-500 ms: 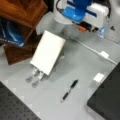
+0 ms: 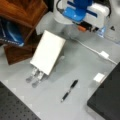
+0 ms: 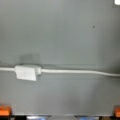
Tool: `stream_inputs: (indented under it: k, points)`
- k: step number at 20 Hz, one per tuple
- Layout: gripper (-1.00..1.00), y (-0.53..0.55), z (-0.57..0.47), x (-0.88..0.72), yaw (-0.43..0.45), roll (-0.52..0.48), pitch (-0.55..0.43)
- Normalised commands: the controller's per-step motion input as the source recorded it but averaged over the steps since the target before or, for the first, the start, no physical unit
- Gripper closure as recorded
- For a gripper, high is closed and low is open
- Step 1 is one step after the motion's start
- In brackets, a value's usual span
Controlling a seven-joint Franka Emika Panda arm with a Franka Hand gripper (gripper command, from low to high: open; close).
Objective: Turn on the lamps. Open the box. Pick up the pen. Put it in the box.
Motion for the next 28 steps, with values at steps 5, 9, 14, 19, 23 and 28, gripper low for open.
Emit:
stream_inputs:
  k: [5,9,14,19,23,28]
  points:
    - [-1.00,0.14,-0.10,-0.37,-0.040,0.062,-0.038]
    - [-1.00,0.23,-0.12,-0.41,-0.057,0.114,-0.090]
    - [-1.00,0.24,-0.15,-0.49,0.016,0.112,-0.104]
    - [-1.00,0.29,-0.19,-0.61,0.029,0.075,-0.077]
    - [-1.00,0.29,-0.18,-0.61,0.008,0.054,-0.093]
    - [-1.00,0.23,-0.12,-0.43,-0.033,0.074,-0.111]
